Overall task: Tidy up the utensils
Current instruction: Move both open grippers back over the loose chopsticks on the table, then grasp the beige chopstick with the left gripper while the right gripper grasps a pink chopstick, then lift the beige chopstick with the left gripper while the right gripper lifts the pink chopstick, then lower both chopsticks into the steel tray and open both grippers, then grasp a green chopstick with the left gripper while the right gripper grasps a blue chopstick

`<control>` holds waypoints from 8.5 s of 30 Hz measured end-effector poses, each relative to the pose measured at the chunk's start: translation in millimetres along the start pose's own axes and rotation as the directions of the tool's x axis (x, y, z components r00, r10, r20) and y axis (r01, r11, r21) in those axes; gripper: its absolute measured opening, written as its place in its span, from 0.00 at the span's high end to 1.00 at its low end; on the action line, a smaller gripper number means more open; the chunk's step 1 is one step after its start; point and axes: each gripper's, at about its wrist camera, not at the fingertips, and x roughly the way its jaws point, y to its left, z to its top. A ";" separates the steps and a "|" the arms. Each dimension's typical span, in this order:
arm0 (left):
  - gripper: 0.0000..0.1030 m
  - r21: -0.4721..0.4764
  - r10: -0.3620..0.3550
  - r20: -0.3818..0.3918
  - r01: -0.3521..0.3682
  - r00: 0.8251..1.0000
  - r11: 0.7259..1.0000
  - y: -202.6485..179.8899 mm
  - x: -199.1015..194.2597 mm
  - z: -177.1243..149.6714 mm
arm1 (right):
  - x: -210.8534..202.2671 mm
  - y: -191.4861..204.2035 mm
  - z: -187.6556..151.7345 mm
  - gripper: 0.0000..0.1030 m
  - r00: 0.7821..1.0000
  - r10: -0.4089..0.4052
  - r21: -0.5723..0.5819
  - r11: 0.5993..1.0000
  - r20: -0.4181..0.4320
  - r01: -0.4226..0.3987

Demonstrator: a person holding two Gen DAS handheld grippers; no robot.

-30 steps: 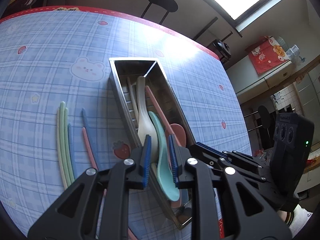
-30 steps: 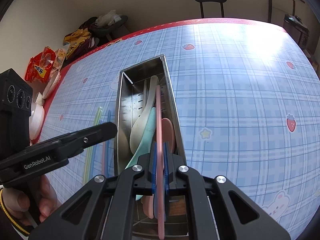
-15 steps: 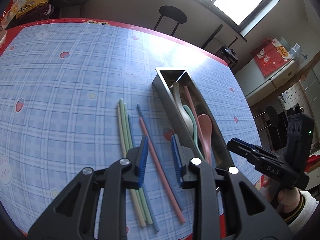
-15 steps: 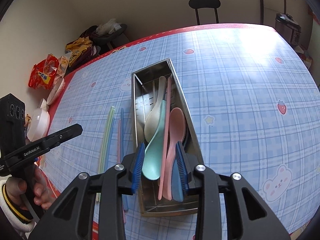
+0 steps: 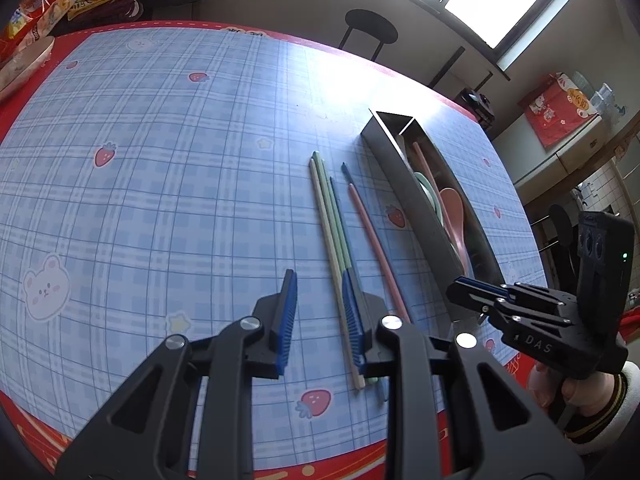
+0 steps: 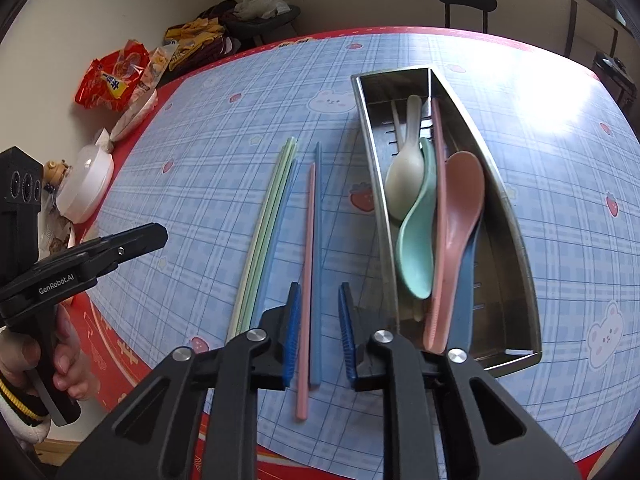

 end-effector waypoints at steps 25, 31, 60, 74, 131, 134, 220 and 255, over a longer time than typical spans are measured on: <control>0.76 -0.021 -0.053 -0.042 0.052 0.998 0.998 23.3 18.3 -10.7 | 53.2 33.8 13.2 0.93 0.989 -0.130 -0.024 0.991 -0.074 0.128; 0.76 -0.020 -0.072 -0.053 0.071 0.996 0.997 17.0 28.3 -7.6 | 54.1 28.1 11.8 0.93 0.985 -0.152 -0.017 0.988 -0.084 0.151; 0.77 0.105 0.024 -0.101 -0.014 0.995 0.994 -18.2 85.3 10.5 | 50.4 14.7 -0.3 0.93 0.987 -0.135 -0.008 0.991 -0.090 0.134; 0.74 0.268 0.144 -0.062 -0.123 0.988 0.955 -38.3 95.7 11.2 | 46.3 9.6 -1.6 0.93 0.990 -0.111 0.006 0.994 -0.082 0.112; 0.90 -0.079 0.091 -0.051 -0.095 0.995 0.992 23.6 37.3 -51.8 | 47.6 28.2 -15.5 0.94 0.992 -0.114 -0.051 0.993 -0.062 0.111; 0.90 -0.089 0.091 -0.054 -0.096 0.994 0.991 27.4 34.0 -55.0 | 46.6 29.1 -19.6 0.94 0.993 -0.099 -0.041 0.995 -0.069 0.096; 0.77 0.069 -0.051 -0.020 0.053 0.998 0.996 -79.4 45.3 84.3 | -31.7 -48.3 32.2 0.86 0.993 -0.099 0.044 0.994 0.070 0.096; 0.77 0.069 0.049 -0.085 -0.043 0.995 0.997 -15.6 67.2 2.7 | 64.0 15.1 33.1 0.92 0.980 -0.162 -0.074 0.985 -0.118 0.154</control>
